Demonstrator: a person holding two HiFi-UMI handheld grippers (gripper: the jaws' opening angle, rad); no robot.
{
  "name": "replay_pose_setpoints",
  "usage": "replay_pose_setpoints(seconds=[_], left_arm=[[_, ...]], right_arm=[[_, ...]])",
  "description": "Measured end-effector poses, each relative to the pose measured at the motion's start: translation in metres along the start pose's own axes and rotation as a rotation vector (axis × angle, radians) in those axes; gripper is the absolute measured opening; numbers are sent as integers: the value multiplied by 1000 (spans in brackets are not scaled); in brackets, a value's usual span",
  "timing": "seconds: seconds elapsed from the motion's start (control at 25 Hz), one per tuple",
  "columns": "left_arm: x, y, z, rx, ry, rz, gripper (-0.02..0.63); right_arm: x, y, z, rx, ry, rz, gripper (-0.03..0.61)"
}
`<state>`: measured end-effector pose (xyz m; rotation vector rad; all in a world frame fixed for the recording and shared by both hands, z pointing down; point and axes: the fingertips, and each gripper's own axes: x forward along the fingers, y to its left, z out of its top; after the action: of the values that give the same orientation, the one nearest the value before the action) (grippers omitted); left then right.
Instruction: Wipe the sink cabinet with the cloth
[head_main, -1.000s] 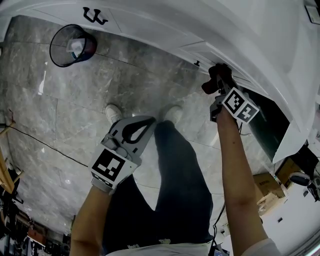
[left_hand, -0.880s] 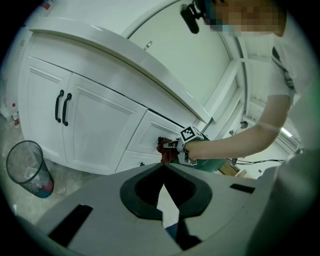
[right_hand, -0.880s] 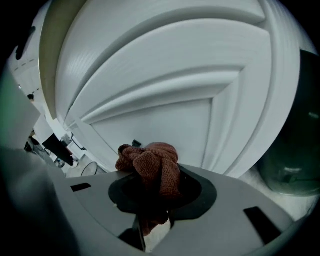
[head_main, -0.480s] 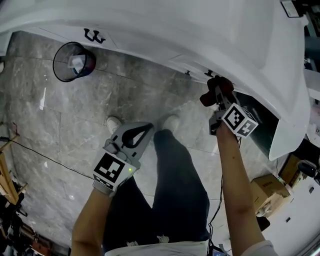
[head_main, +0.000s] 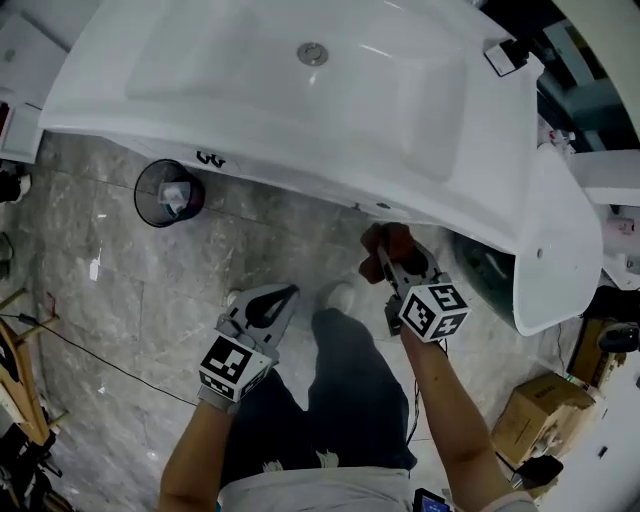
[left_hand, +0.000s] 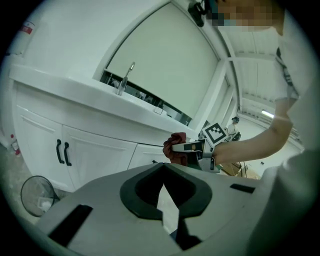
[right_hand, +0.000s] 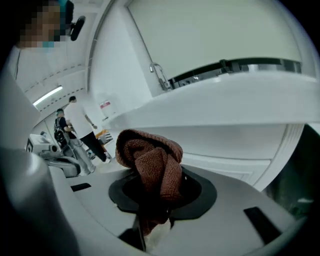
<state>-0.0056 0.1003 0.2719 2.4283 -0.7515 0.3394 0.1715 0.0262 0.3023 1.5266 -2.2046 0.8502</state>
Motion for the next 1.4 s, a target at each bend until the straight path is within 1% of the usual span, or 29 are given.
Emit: replay_pose_setpoints(seconds=[0.16,0.28,0.44,0.64,0.8,0.92,1.04,1.2,1.28,1.4], left_arm=[[-16,-9,37,37,-27,12,11],[-30,-21,59,79,-29,11,11],[-46,-37,92,114,-48,13,11],[-67,-59,137,115,-100,24,11],[-81,-78,168,134,-117,13,11],[-91,-89,191,166,-128,15,11],[-104,-102,216,180,-163,23,11],[-120,-118,248,219,-217,33,11],[-123,-121,258,241,-234,40,11],[-126,-124,267,265,-247,50,11]], right_arm=[[-20,50,39,-81,-57,66,115],[-40,86,68,-126,-108,123,115],[-65,122,104,-195,-155,169,115],[-99,155,146,-207,-207,210,116],[-129,181,174,-215,-242,261,115],[-148,198,195,-218,-272,284,115],[-168,209,214,-204,-307,304,115],[-190,220,238,-240,-360,333,115],[-198,221,250,-262,-386,336,115],[-206,221,263,-268,-410,350,115]])
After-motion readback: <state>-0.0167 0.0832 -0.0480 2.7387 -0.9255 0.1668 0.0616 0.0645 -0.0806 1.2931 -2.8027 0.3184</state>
